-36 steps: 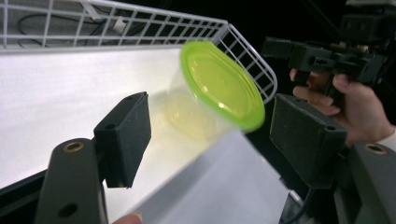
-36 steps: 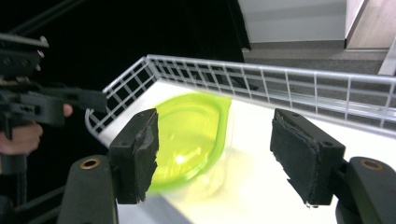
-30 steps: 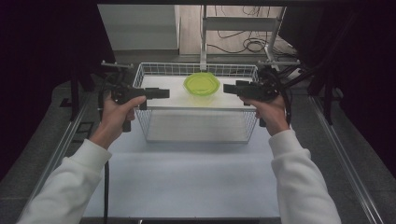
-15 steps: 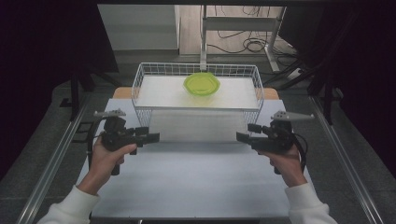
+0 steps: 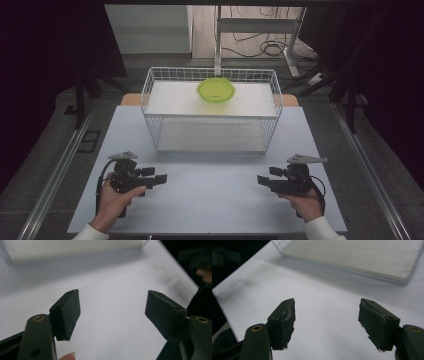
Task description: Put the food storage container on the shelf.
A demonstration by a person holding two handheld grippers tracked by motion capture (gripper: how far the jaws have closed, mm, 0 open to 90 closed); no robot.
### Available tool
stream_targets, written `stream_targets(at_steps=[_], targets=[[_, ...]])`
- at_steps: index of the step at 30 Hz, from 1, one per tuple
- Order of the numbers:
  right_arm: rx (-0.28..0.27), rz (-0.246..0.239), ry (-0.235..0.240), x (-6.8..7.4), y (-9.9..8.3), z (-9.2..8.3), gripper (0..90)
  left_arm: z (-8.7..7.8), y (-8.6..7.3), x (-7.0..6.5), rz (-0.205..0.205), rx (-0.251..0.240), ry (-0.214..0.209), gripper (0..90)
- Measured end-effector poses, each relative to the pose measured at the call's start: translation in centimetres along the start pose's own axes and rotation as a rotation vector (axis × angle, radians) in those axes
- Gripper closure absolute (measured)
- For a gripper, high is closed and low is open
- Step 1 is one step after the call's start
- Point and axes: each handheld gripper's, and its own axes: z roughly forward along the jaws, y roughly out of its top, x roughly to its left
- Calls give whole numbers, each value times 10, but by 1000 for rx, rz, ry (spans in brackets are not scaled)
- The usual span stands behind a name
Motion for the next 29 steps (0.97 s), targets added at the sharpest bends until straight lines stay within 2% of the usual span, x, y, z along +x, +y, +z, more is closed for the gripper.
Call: stream_targets(at_steps=[5,7,10,19,29], targets=[[-25,-2,-13,-5,-6,-1,301,7,-9,-1,35,29,50,277],[-9,-15,-33,-6,-8,2,300,10,-10,-2,48,40,61,277],[18,-20,-45,-8,-11,6,299,12,-12,-2,54,44,62,277],[39,-31,-68,-13,-13,9,290,11,-11,2,47,34,75,276],[12,-19,-73,-13,-12,5,284,7,-11,4,38,13,73,273]])
